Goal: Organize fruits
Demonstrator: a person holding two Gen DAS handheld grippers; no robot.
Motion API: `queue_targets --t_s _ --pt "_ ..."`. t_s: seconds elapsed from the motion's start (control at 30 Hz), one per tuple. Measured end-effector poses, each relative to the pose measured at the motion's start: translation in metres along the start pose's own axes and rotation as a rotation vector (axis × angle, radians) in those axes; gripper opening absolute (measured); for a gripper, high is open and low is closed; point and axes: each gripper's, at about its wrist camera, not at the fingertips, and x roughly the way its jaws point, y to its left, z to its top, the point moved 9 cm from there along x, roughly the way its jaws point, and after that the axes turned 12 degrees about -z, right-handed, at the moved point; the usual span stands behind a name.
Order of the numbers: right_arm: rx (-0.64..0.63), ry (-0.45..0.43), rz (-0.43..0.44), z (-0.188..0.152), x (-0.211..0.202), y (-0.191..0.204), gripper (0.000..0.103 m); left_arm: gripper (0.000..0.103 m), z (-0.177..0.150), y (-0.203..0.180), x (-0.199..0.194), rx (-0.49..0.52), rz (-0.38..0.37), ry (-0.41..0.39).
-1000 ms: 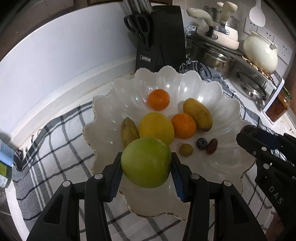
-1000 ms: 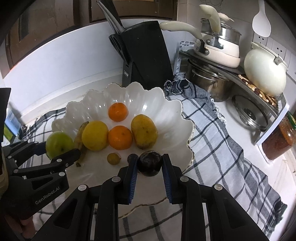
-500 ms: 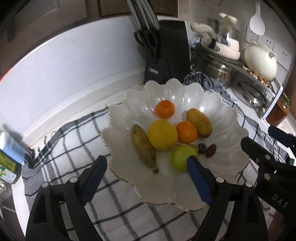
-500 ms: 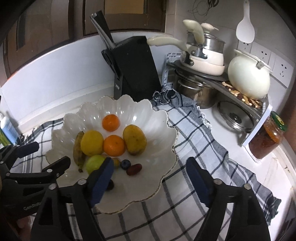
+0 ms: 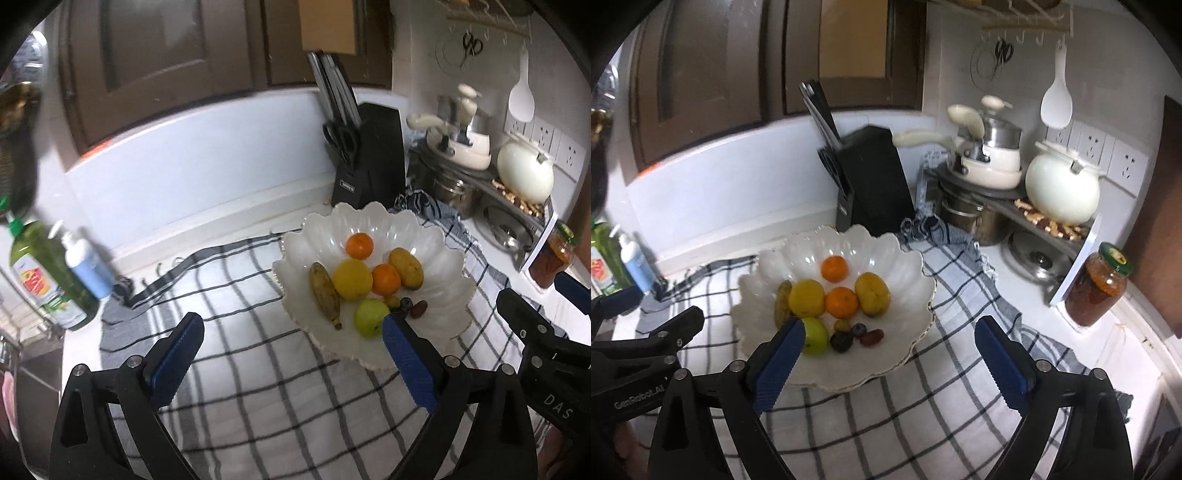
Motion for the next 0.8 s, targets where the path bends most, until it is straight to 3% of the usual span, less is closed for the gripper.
queue_targets --t_s 0.33,0.8 --pt "-0.002 -0.060 0.030 -0.006 -0.056 -0.013 0.097 0.101 -0.020 -0.005 -0.079 -0.026 0.066 -0.092" --pt "0.012 -0.110 0.062 -0.035 -0.126 -0.034 0.098 0.103 -0.063 -0.019 -0.151 -0.042 0.097 -0.136"
